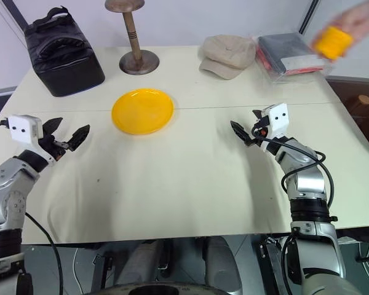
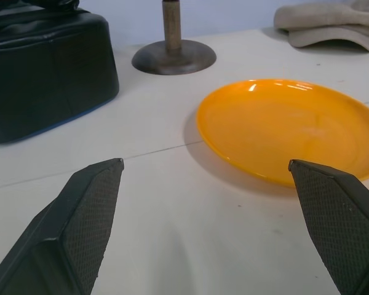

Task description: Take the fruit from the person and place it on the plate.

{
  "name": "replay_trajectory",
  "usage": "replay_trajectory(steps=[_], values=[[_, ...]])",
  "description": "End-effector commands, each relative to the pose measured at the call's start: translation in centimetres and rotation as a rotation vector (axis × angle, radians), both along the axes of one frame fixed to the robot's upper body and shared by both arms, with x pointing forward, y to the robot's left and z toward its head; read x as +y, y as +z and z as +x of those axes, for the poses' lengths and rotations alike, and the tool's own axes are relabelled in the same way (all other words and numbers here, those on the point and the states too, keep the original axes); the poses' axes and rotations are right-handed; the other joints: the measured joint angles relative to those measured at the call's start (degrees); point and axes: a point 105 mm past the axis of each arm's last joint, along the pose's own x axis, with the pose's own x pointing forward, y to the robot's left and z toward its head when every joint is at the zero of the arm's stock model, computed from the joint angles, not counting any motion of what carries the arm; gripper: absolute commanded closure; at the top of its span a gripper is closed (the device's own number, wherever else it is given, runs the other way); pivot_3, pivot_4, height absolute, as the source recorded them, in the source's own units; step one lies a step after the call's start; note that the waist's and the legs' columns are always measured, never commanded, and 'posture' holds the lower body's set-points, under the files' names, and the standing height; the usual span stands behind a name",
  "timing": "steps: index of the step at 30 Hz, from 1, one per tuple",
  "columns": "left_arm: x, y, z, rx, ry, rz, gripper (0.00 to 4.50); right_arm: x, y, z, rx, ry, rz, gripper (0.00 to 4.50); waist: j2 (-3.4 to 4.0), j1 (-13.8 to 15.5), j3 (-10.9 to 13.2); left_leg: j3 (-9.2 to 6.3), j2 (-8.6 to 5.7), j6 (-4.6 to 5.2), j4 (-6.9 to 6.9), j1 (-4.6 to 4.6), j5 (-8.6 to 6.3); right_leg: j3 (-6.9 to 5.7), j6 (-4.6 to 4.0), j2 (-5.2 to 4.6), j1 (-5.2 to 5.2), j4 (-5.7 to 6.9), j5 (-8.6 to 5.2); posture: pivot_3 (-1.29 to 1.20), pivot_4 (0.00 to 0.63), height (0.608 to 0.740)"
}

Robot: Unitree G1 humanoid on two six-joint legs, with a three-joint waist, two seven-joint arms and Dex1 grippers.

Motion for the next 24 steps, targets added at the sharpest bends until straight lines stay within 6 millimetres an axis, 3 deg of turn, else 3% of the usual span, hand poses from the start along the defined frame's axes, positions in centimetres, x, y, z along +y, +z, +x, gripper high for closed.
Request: replay_trajectory(steps=[1,7,9,13,19,24], values=[[0.7,2.1,-0.1,-0.069,0.013,0.026,0.01,0.1,1.1,0.0,-0.042,0.001,0.001,0.0,0.0,0.0,0.0,0.0,0.0,0.0,0.0,0.0,0.0,0.0,0.0,0.0,0.0,0.0,0.0,0.0,0.15,0.74],[-0.6,4.7,0.2,-0.107,-0.132,0.081,0.01,0.2,1.1,0.0,-0.042,0.002,0.002,0.0,0.0,-0.01,0.0,0.0,0.0,0.0,0.0,0.0,0.0,-0.01,0.0,0.02,0.0,0.0,0.0,0.0,0.15,0.74],[-1.5,5.7,-0.2,-0.112,-0.21,0.092,0.01,0.1,1.1,0.0,-0.042,0.001,0.0,0.0,0.0,-0.04,0.0,0.01,-0.01,0.0,0.0,0.0,0.0,-0.01,0.0,0.02,0.0,-0.01,0.0,0.0,0.15,0.74],[-5.2,7.6,-2.9,-0.072,-0.519,0.076,0.01,-0.1,1.1,0.0,-0.04,-0.003,-0.002,0.0,0.0,-0.15,0.0,0.01,0.0,0.0,-0.01,-0.01,0.0,-0.01,-0.01,0.01,0.0,-0.03,-0.01,0.0,0.15,0.74],[-6.7,9.4,-3.4,-0.053,-0.62,0.095,0.01,-0.1,1.0,-0.1,-0.036,-0.011,0.016,0.0,0.01,-0.13,0.01,0.0,0.01,0.0,0.0,0.02,0.0,-0.01,-0.18,0.05,0.01,0.01,-0.1,0.0,0.15,0.74],[-6.2,9.3,-2.8,-0.057,-0.588,0.091,0.01,-2.2,4.8,-1.2,-0.101,-0.053,0.272,0.0,0.03,-0.08,0.02,0.01,0.0,0.01,0.0,0.02,0.01,-0.01,-0.09,0.1,0.02,0.0,-0.06,0.0,0.15,0.74]])
